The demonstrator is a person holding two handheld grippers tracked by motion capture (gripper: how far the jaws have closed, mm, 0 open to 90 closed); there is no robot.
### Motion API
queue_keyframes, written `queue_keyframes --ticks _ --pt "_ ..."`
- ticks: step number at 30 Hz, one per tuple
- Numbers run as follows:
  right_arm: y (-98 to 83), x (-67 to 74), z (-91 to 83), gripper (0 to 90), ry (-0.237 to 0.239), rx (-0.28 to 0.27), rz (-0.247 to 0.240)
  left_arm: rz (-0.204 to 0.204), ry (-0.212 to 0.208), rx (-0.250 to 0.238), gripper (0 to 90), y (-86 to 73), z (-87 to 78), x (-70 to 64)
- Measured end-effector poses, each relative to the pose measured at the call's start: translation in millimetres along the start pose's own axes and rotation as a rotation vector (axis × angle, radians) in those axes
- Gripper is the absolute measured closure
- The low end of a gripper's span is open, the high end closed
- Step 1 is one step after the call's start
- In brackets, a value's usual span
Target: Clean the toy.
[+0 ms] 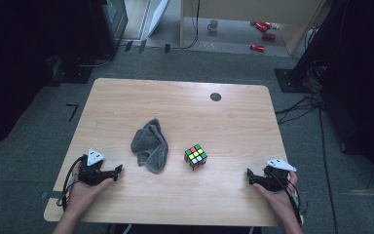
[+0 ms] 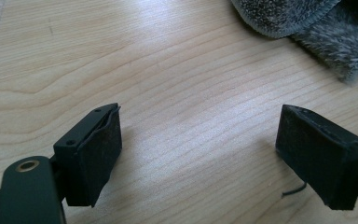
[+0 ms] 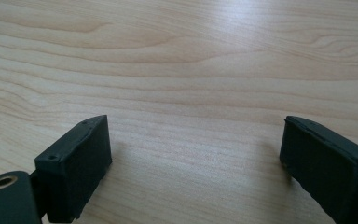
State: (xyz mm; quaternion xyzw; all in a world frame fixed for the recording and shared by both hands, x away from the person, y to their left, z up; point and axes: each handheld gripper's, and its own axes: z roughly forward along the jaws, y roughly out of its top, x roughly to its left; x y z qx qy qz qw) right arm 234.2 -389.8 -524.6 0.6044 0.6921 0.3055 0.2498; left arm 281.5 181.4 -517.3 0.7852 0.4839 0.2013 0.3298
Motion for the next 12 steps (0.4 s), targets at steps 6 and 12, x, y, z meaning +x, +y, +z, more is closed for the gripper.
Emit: queue_keyframes --ticks 6,12 --pt "0.1 0.9 1.0 8.9 -0.012 -0.005 0.015 0.007 0.007 0.005 15.3 0.6 0.7 -1.2" --pt "0.2 0.7 1.3 8.9 -0.012 -0.005 0.018 -0.001 0.007 0.003 15.3 1.2 1.3 -0.7"
